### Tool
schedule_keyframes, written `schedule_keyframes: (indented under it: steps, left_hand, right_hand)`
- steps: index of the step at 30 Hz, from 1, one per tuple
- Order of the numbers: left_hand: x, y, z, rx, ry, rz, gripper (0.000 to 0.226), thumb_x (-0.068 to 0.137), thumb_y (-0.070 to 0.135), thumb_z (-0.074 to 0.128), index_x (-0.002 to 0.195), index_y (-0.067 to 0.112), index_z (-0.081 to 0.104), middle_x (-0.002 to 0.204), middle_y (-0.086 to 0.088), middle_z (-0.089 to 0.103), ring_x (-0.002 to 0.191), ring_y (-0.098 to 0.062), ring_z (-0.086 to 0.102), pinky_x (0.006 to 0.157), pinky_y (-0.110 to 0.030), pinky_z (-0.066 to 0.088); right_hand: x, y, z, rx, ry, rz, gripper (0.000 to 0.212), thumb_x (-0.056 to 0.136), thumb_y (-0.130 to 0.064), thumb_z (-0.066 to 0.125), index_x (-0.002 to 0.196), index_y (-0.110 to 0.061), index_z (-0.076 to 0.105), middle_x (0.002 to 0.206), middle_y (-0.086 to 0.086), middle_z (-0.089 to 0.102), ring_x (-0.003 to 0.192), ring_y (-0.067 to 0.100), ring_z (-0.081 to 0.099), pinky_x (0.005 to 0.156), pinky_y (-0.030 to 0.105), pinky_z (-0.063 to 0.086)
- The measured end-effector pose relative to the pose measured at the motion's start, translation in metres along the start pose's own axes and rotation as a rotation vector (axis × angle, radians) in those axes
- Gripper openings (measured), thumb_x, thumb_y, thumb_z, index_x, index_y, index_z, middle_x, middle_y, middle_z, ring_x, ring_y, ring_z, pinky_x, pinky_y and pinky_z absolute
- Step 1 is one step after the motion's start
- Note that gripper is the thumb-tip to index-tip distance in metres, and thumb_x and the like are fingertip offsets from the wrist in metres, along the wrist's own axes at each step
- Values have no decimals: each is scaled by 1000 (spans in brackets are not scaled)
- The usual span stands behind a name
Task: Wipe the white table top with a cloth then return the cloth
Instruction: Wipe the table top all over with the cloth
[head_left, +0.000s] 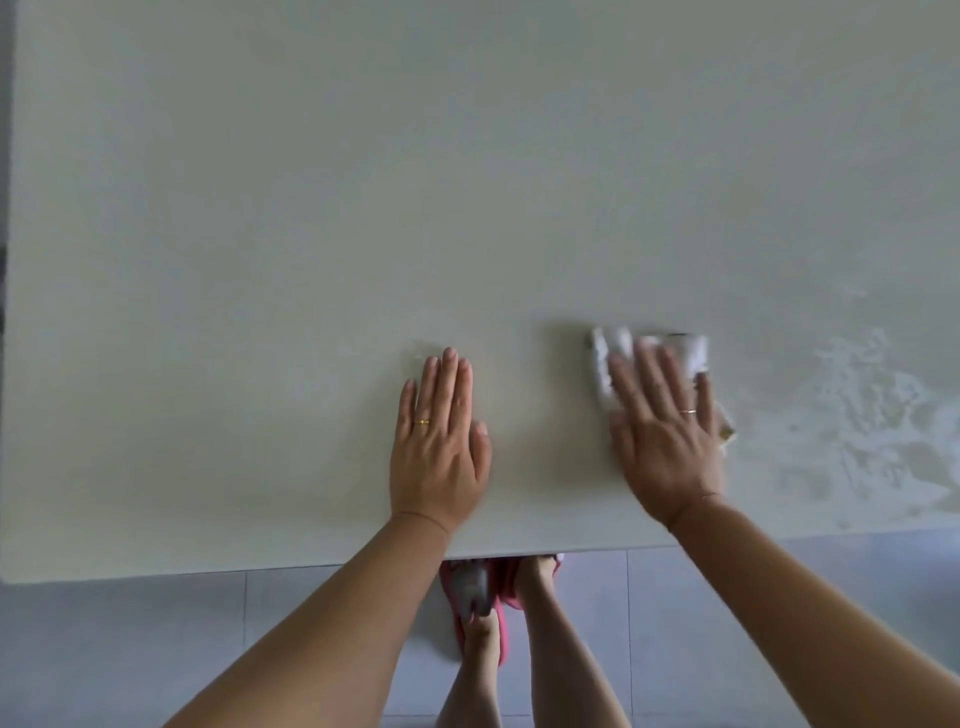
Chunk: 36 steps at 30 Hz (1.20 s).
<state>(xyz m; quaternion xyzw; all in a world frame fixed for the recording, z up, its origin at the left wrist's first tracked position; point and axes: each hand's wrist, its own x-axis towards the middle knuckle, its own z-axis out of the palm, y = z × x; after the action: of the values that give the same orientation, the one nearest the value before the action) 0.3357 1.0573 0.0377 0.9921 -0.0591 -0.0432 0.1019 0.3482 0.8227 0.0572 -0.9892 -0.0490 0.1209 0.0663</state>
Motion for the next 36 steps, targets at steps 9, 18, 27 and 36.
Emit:
schedule_keyframes:
  steps: [9, 18, 27, 36]
  left_hand:
    - [0, 0, -1, 35, -29, -6, 60, 93, 26, 29, 149, 4, 24, 158, -12, 19, 147, -25, 14, 119, -43, 12]
    - [-1, 0, 0, -10, -4, -4, 62, 91, 26, 33, 148, 4, 26, 157, -13, 22, 146, -25, 18, 119, -43, 13]
    - [0, 3, -1, -29, 20, -7, 61, 91, 26, 33, 147, 3, 30, 155, -14, 27, 145, -27, 23, 118, -44, 17]
    - [-1, 4, 0, 13, 11, -3, 62, 91, 27, 29, 148, 3, 27, 156, -14, 25, 145, -28, 22, 119, -45, 16]
  right_hand:
    - [-76, -72, 23, -17, -56, -355, 61, 91, -34, 38, 149, -29, 22, 158, -3, 18, 146, 23, 13, 115, 52, 11]
    - [-70, -45, 2, 110, -17, 135, 56, 91, -41, 31, 143, -23, 38, 154, 3, 30, 143, 27, 20, 116, 50, 1]
    - [-55, -23, 4, 30, -28, 79, 58, 93, -48, 25, 146, -24, 33, 157, 8, 21, 145, 30, 14, 116, 55, 6]
    - [-82, -35, 22, -113, -34, -303, 55, 94, -41, 33, 147, -29, 29, 154, -1, 30, 142, 25, 26, 115, 54, 8]
